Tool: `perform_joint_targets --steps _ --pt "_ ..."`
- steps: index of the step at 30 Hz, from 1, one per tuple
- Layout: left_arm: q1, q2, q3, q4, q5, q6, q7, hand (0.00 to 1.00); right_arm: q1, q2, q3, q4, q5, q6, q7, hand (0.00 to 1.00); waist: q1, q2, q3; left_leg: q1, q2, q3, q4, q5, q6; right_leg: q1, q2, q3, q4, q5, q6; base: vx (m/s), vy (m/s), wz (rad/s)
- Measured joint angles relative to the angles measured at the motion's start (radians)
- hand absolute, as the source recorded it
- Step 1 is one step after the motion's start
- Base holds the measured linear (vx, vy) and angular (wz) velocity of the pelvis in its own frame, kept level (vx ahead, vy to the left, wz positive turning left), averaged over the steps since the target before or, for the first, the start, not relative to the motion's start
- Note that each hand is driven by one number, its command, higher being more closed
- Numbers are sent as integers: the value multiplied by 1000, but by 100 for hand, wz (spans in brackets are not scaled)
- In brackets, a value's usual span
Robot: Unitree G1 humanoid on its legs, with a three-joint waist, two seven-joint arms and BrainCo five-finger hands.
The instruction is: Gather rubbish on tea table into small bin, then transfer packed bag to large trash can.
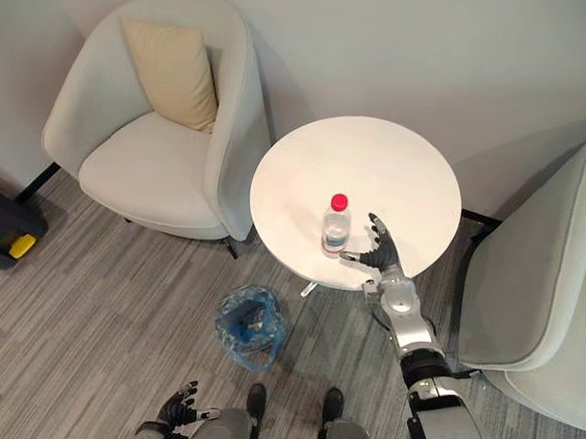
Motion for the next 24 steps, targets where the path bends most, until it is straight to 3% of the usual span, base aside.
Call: perform_joint_targets --steps 13,14,24 --pt "-54 3 -3 -22 -69 -23 19 0 -240 -34 40 95 78 2 -18 0 47 8 119 -110 -6 0 52 5 3 -134 -22 4 106 -4 2 -100 -2 1" --pt "-69 3 -3 -23 -76 -23 19 0 -274 -43 42 122 81 2 -18 100 50 9 138 -119 -7 -2 62 3 6 -142 -25 2 120 -9 0 -91 -3 4" --pt "-78 8 -4 -31 -113 -30 19 0 -422 -100 70 180 143 6 -40 100 59 5 175 -173 -10 -26 89 4 12 -183 -28 -15 139 -11 -3 -10 0 6"
